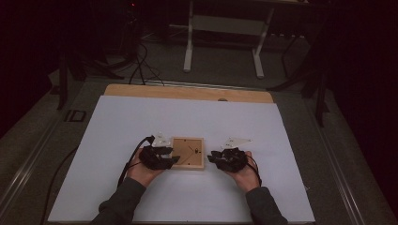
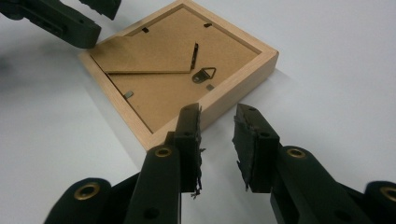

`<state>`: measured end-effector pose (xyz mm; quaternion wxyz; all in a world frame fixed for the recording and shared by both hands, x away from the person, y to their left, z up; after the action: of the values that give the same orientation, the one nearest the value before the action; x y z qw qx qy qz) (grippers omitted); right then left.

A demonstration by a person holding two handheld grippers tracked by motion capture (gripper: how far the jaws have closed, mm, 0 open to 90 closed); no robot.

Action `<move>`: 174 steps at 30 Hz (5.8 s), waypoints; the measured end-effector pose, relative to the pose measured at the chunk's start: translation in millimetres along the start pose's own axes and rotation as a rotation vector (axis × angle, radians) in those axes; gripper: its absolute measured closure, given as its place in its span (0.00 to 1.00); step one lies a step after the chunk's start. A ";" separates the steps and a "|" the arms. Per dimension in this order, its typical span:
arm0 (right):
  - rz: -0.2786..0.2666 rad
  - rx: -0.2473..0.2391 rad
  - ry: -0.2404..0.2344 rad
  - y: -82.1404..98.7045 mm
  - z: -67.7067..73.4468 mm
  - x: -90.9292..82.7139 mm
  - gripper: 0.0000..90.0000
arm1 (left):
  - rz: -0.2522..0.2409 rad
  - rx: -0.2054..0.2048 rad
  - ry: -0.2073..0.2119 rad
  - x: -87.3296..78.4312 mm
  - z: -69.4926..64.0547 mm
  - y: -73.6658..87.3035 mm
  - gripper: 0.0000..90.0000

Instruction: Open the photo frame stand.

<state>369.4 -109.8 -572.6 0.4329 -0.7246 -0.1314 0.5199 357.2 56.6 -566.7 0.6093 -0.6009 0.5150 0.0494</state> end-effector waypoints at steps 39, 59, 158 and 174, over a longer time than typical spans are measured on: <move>-0.040 -0.059 -0.023 -11.6 19.2 11.9 1.00 | 0.037 0.035 -0.029 25.1 -6.9 3.8 0.52; -0.029 -0.078 -0.062 -7.9 32.0 19.1 1.00 | 0.020 0.066 -0.042 28.1 -8.4 2.6 0.56; -0.021 -0.098 -0.093 -8.1 33.7 22.5 1.00 | 0.069 -0.220 0.098 18.5 -6.0 -7.7 0.43; -0.019 -0.102 -0.092 -8.0 33.8 22.4 1.00 | 0.081 -0.281 0.171 21.3 -8.0 -8.7 0.54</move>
<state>351.6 -74.2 -583.7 0.3940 -0.7198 -0.1842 0.5411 368.5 36.0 -573.4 0.4709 -0.6609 0.5767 0.0939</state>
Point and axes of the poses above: each handheld gripper's, and its own axes: x roughly forward along the jaws, y roughly out of its underside, z roughly to its left, the point moved 10 cm from there along x, roughly forward along the jaws, and after that the axes turned 14 degrees about -x, right-handed, at the moved point
